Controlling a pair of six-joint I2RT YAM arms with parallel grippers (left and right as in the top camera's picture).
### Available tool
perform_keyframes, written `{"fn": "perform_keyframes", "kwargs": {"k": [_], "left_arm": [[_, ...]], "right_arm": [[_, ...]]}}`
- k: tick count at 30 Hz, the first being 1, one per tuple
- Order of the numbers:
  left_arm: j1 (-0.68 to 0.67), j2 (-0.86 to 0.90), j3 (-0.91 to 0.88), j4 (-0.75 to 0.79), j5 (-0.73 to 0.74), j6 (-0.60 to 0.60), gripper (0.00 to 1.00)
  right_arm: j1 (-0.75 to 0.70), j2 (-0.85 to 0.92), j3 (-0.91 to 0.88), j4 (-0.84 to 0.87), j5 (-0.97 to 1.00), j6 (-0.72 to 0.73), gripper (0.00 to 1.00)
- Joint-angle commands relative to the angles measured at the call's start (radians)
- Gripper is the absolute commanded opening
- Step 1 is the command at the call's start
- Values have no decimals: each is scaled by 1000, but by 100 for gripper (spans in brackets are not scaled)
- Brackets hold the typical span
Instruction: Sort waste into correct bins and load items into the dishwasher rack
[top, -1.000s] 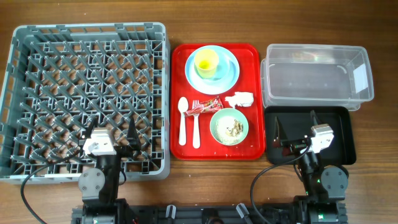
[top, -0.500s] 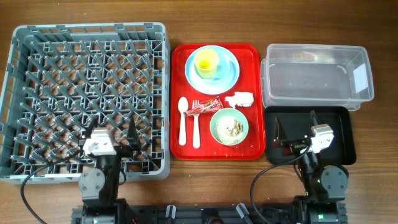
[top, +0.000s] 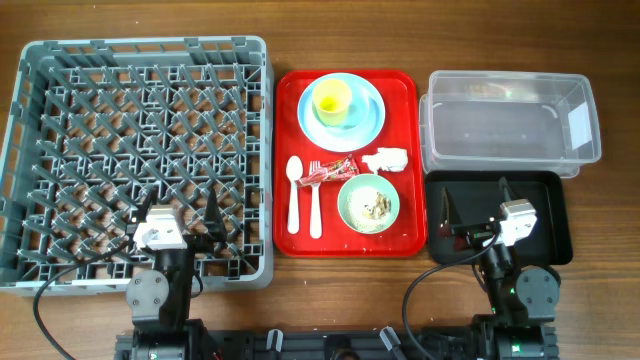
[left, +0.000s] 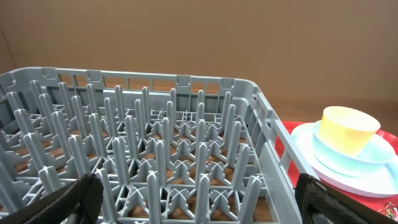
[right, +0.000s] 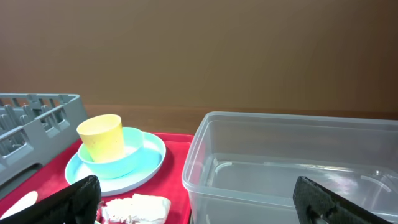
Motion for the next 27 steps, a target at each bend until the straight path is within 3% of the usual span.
{"fn": "perform_keyframes", "kwargs": {"k": [1, 10, 15, 17, 21, 27], "left_arm": [[4, -7, -3, -8, -5, 16, 100], [3, -7, -3, -3, 11, 19, 100], [4, -8, -1, 58, 244, 5, 100], [4, -8, 24, 140, 337, -111, 100], [4, -6, 147, 207, 343, -328, 100], [4, 97, 398, 86, 344, -352, 100]], "right_arm": [[0, 4, -1, 5, 18, 11, 100], [0, 4, -1, 5, 18, 11, 100], [0, 4, -1, 5, 18, 11, 100], [0, 4, -1, 5, 17, 11, 100], [0, 4, -1, 5, 18, 11, 100], [0, 4, -1, 5, 18, 11, 100]]}}
